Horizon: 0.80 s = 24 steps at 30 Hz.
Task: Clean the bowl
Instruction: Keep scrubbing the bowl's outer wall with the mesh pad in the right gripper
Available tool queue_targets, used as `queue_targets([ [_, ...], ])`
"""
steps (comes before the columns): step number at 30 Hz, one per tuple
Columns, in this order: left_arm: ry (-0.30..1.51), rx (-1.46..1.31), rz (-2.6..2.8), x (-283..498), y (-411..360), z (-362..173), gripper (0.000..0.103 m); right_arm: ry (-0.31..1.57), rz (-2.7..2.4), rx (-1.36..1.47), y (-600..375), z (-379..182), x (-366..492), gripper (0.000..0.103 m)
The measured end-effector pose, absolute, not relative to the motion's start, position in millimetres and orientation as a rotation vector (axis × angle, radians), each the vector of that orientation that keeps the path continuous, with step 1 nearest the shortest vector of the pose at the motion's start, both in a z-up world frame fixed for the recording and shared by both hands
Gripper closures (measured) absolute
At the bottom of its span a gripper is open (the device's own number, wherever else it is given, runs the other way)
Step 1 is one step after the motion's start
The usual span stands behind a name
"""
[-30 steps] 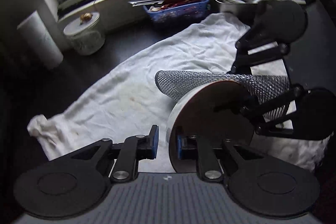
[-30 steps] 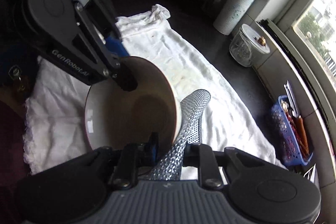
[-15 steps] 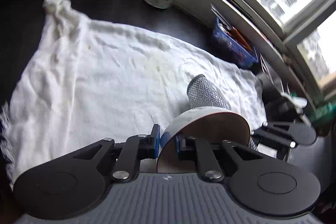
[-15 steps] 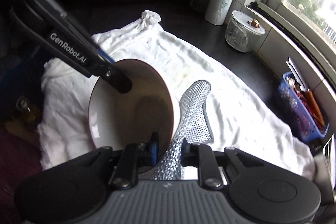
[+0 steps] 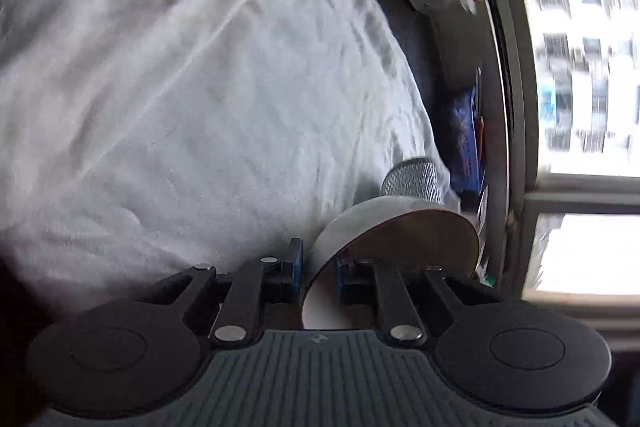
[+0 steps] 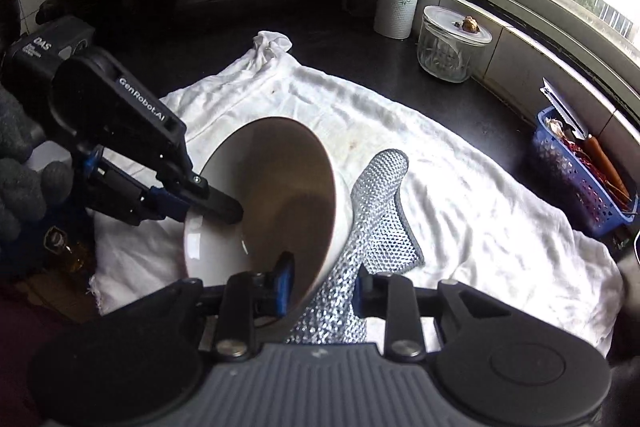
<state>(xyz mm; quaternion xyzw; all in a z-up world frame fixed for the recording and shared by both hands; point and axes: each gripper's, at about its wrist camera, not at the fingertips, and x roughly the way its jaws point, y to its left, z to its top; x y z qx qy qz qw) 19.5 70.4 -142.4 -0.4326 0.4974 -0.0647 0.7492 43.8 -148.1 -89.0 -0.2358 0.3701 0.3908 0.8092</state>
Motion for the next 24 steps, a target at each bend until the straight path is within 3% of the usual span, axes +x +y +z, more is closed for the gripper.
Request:
queue_targets([
  [3, 1.066, -0.406, -0.205, 29.2, 30.0, -106.3, 0.088, 0.770, 0.843, -0.583, -146.9, -92.5, 40.0, 0.080],
  [7, 0.952, 0.110, -0.278, 28.0, -11.7, -80.0, 0.088, 0.726, 0.852, -0.700, -143.5, -93.1, 34.5, 0.085],
  [9, 0.895, 0.239, -0.304, 24.5, -22.1, -76.0, 0.089, 0.705, 0.868, -0.745, -142.2, -91.9, 32.1, 0.083],
  [10, 0.883, 0.273, -0.318, 23.5, -25.1, -73.7, 0.095, 0.699, 0.874, -0.760, -141.6, -91.3, 31.3, 0.083],
  [13, 0.894, 0.178, -0.331, 25.2, -19.2, -69.4, 0.095, 0.692, 0.894, -0.791, -140.9, -89.7, 31.4, 0.083],
  [17, 0.985, -0.262, -0.245, 30.6, 18.3, -83.2, 0.093, 0.738, 0.901, -0.698, -148.1, -87.0, 41.3, 0.085],
  [24, 0.977, -0.786, -0.140, 22.5, 59.2, -118.6, 0.086, 0.807, 0.862, -0.504, -154.3, -88.3, 42.9, 0.080],
])
